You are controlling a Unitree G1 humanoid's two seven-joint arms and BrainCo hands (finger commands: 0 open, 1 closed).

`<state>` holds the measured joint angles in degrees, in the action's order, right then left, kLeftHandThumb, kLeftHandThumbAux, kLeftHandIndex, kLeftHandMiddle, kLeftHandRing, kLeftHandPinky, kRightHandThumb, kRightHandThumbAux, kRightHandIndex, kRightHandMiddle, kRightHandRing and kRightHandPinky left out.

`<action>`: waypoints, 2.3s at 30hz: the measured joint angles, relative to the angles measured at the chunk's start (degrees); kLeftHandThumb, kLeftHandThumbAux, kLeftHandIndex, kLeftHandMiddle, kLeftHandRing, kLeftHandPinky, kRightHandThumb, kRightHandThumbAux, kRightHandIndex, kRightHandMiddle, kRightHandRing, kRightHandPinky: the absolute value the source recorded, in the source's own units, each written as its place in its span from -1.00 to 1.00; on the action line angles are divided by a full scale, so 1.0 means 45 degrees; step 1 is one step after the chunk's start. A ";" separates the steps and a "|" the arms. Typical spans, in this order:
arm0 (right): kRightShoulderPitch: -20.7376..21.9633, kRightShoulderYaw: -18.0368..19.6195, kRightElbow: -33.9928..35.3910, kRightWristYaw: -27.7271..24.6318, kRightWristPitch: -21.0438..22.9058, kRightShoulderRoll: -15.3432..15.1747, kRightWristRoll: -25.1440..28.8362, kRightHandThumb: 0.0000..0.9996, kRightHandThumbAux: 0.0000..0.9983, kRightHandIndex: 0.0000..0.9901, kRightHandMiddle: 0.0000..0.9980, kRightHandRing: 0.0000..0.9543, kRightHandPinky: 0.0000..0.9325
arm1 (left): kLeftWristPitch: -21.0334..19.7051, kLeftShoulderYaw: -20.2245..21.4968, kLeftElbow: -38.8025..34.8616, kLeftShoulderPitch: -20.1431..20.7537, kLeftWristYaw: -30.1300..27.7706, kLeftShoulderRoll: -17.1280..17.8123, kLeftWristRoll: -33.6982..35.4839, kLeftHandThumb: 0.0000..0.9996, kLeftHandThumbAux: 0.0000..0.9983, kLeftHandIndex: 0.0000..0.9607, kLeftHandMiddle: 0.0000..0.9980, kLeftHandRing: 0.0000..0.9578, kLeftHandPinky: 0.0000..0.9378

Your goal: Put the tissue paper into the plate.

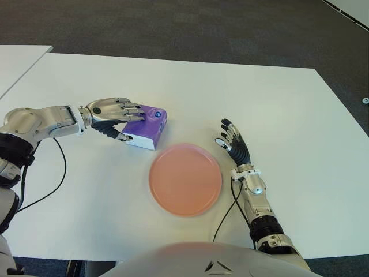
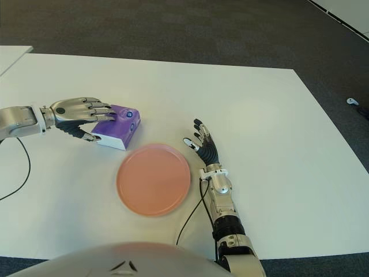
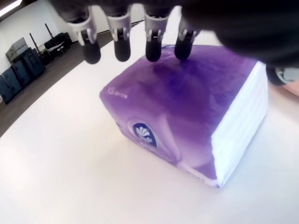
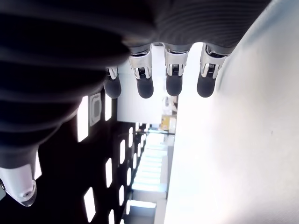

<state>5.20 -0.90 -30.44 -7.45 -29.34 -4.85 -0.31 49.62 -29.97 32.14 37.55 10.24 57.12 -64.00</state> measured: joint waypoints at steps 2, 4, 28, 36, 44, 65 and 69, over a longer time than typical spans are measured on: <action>-0.0004 -0.0029 0.0001 0.0052 0.0000 0.0008 -0.0033 -1.00 0.08 -1.00 -1.00 -1.00 -1.00 | -0.0001 -0.0035 0.0027 0.0024 -0.0028 -0.0048 -0.0001 -0.12 -0.87 -1.00 -1.00 -1.00 -1.00; -0.0007 -0.0040 -0.0019 0.0070 -0.0044 0.0005 -0.0043 -1.00 0.07 -1.00 -1.00 -1.00 -1.00 | -0.0003 -0.0069 0.0093 0.0034 -0.0038 -0.0097 -0.0003 -0.11 -0.87 -1.00 -1.00 -1.00 -1.00; 0.0054 -0.0142 -0.0179 0.0129 -0.0277 -0.0100 -0.0254 -1.00 -0.04 -1.00 -1.00 -1.00 -1.00 | -0.0419 -0.0865 0.1749 0.1004 0.1583 -0.1199 -0.0542 -0.08 -0.87 -1.00 -1.00 -1.00 -1.00; 0.0230 -0.0185 -0.0493 0.0111 -0.0514 -0.0132 -0.0305 -1.00 -0.06 -1.00 -1.00 -1.00 -1.00 | -0.0458 -0.0925 0.1885 0.1131 0.2119 -0.1321 -0.0522 -0.08 -0.87 -1.00 -1.00 -1.00 -1.00; 0.0378 -0.0189 -0.0698 0.0036 -0.0583 -0.0162 -0.0291 -1.00 -0.07 -1.00 -1.00 -1.00 -1.00 | -0.0493 -0.0922 0.1918 0.1144 0.2376 -0.1346 -0.0484 -0.12 -0.88 -1.00 -1.00 -1.00 -1.00; 0.0552 -0.0166 -0.0978 -0.0184 -0.0721 -0.0180 -0.0218 -1.00 -0.06 -1.00 -1.00 -1.00 -1.00 | -0.0696 -0.0921 0.2073 0.1137 0.3382 -0.1414 -0.0227 -0.17 -0.87 -1.00 -1.00 -1.00 -1.00; 0.0603 -0.0168 -0.1056 -0.0281 -0.0756 -0.0193 -0.0218 -1.00 -0.10 -1.00 -1.00 -1.00 -1.00 | -0.0801 -0.0957 0.2129 0.1136 0.3652 -0.1469 -0.0254 -0.17 -0.87 -1.00 -1.00 -1.00 -1.00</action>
<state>7.91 -1.66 -35.19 -8.71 -32.75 -5.72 -1.29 46.01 -34.28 41.72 42.67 26.68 50.51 -65.15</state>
